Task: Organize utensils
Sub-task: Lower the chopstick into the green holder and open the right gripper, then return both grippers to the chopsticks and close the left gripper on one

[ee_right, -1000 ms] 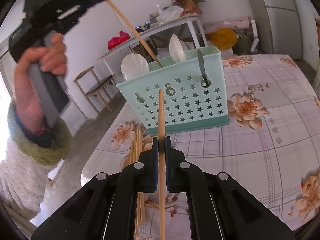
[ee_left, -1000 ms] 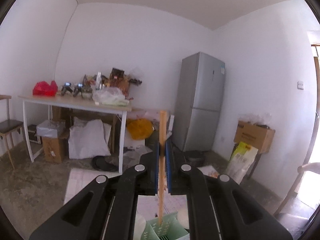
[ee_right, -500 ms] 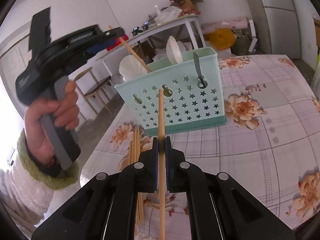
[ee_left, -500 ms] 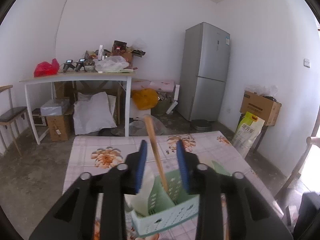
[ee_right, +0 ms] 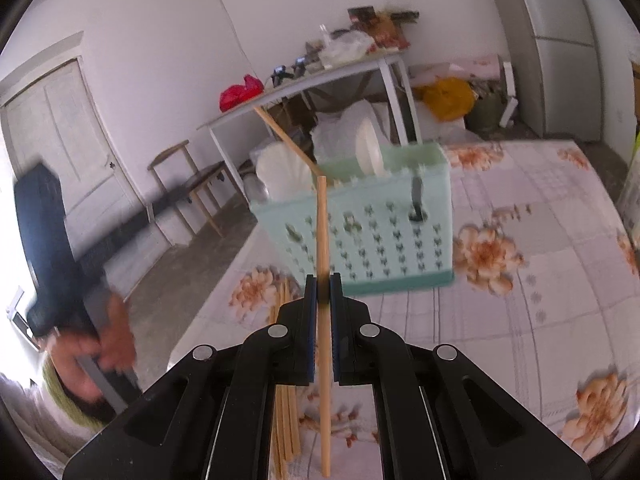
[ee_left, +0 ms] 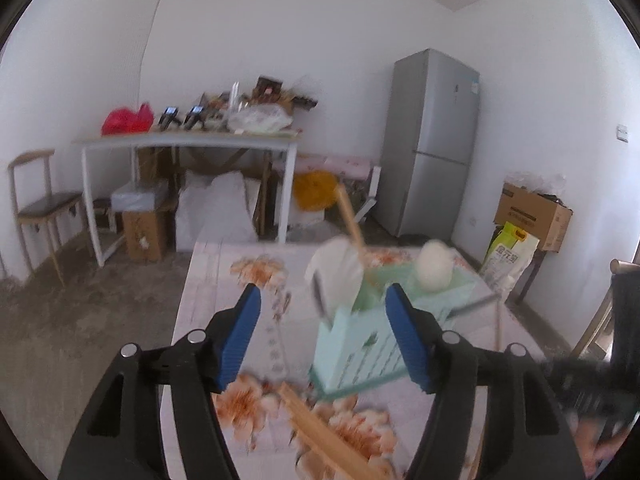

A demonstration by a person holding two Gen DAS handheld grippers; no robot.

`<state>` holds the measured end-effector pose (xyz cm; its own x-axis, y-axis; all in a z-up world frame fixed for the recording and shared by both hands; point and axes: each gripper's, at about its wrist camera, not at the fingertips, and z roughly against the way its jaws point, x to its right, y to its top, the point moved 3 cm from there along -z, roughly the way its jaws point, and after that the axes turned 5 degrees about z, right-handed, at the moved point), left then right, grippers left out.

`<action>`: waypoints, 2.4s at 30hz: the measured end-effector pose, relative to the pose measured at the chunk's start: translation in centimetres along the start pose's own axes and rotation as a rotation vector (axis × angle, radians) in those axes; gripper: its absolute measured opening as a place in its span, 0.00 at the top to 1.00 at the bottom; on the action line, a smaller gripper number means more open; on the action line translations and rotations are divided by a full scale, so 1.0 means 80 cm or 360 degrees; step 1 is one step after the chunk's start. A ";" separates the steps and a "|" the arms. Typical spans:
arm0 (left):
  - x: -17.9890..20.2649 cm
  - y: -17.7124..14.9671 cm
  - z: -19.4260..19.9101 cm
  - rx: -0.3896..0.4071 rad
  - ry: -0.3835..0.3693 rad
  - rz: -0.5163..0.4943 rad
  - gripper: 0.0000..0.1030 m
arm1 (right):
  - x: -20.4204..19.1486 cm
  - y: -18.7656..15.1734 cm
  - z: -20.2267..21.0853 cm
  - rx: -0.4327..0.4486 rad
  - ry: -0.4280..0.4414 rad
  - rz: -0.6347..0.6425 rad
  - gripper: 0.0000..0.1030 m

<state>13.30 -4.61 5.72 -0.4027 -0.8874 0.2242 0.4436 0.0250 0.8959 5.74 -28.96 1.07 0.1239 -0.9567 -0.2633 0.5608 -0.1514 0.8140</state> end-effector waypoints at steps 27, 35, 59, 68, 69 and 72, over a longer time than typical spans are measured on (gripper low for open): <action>-0.071 -0.060 -0.017 -0.0216 0.0094 0.0239 0.39 | -0.019 0.204 0.019 0.0654 -0.0137 0.0285 0.96; -0.069 -0.067 -0.021 -0.0261 0.0091 0.0238 0.39 | -0.005 0.152 -0.041 0.0419 -0.0205 0.0313 0.96; -0.041 -0.107 -0.037 -0.0481 0.0113 0.0142 0.38 | 0.026 0.031 0.030 0.0290 -0.0125 0.0008 0.54; -0.003 -0.153 -0.054 -0.0708 0.0100 -0.0013 0.49 | 0.004 -0.080 -0.039 -0.0092 -0.0071 -0.0159 0.54; -0.001 -0.156 -0.055 -0.0723 0.0096 -0.0025 0.53 | -0.001 -0.086 -0.044 -0.0118 -0.0056 -0.0160 0.54; 0.006 -0.169 -0.059 -0.0771 0.0106 -0.0059 0.59 | -0.006 -0.096 -0.046 -0.0145 -0.0022 -0.0159 0.54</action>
<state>10.88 -7.54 -8.06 -0.3802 -0.9116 0.1563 0.7579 -0.2102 0.6176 4.37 -26.40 -6.95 0.0529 -0.9414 -0.3332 0.6418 -0.2236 0.7335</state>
